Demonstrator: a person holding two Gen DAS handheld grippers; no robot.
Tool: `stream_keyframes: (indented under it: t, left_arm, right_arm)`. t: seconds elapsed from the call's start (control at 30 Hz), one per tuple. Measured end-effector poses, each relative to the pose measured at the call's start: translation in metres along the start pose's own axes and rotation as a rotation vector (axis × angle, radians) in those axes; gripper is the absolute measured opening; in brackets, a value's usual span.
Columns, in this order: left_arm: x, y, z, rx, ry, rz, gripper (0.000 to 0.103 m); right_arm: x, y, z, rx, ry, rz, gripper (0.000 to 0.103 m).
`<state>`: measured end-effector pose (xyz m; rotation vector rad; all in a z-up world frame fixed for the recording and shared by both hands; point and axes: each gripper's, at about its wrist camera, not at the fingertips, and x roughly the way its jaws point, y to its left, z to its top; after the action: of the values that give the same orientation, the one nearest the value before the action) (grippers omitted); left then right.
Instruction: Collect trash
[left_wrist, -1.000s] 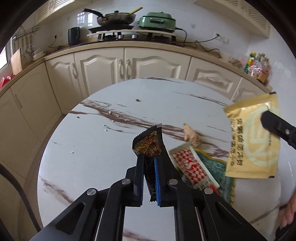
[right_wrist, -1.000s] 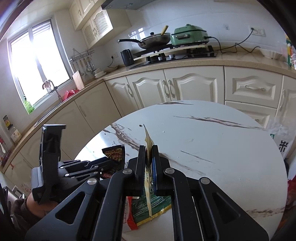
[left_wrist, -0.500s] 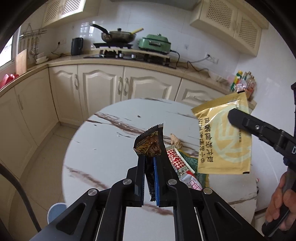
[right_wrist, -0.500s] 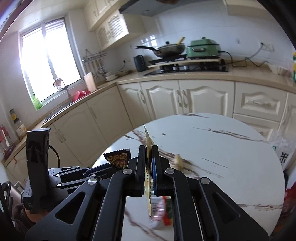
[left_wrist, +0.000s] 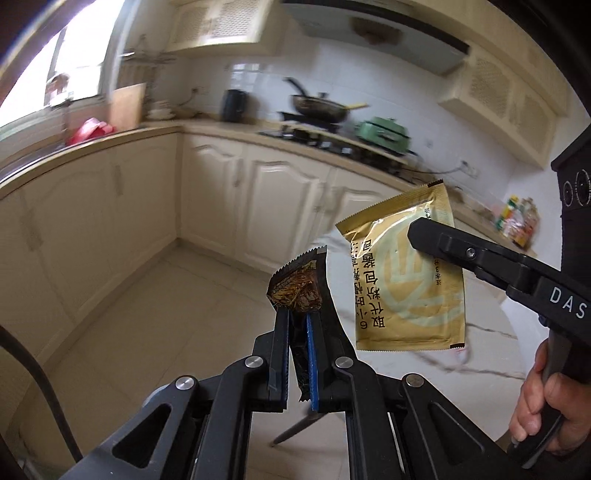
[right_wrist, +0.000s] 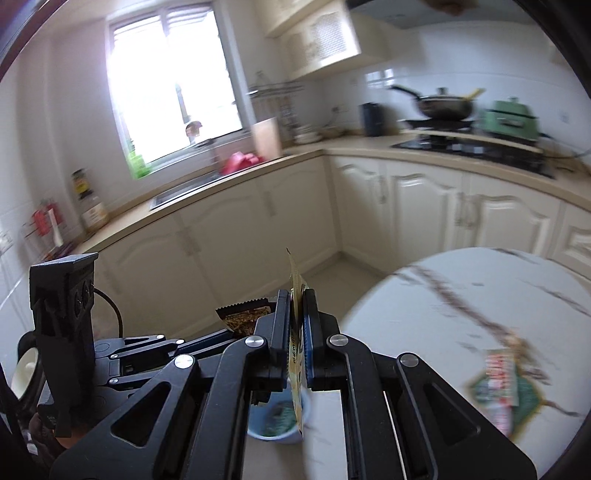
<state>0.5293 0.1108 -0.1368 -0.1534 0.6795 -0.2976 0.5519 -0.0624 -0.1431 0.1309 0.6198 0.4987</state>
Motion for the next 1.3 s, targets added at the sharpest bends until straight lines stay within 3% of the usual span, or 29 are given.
stream_keyframes:
  t: [0.2, 0.33, 0.5, 0.73, 0.9, 0.97, 1.07, 1.3]
  left_arm:
    - [-0.019, 0.084, -0.034, -0.109, 0.045, 0.102, 0.004]
    - [-0.009, 0.132, -0.061, -0.186, 0.12, 0.138, 0.004]
    - [0.018, 0.182, -0.101, -0.273, 0.228, 0.164, 0.005]
    - [0.061, 0.244, -0.146, -0.336, 0.385, 0.199, 0.005]
    - [0.088, 0.274, -0.165, -0.355, 0.461, 0.209, 0.005]
    - [0.098, 0.287, -0.169, -0.348, 0.489, 0.212, 0.005]
    - [0.112, 0.297, -0.172, -0.341, 0.526, 0.233, 0.006]
    - [0.118, 0.284, -0.14, -0.322, 0.504, 0.264, 0.011]
  right_arm:
    - [0.084, 0.073, -0.021, -0.042, 0.098, 0.104, 0.007]
    - [0.157, 0.095, -0.054, -0.045, 0.215, 0.133, 0.007]
    - [0.239, 0.104, -0.106, -0.04, 0.349, 0.13, 0.007]
    - [0.323, 0.086, -0.168, 0.01, 0.495, 0.105, 0.011]
    - [0.352, 0.068, -0.191, 0.032, 0.542, 0.084, 0.018]
    - [0.354, 0.061, -0.195, 0.045, 0.542, 0.07, 0.028]
    - [0.353, 0.049, -0.194, 0.053, 0.54, 0.049, 0.032]
    - [0.352, 0.05, -0.178, 0.055, 0.507, 0.029, 0.036]
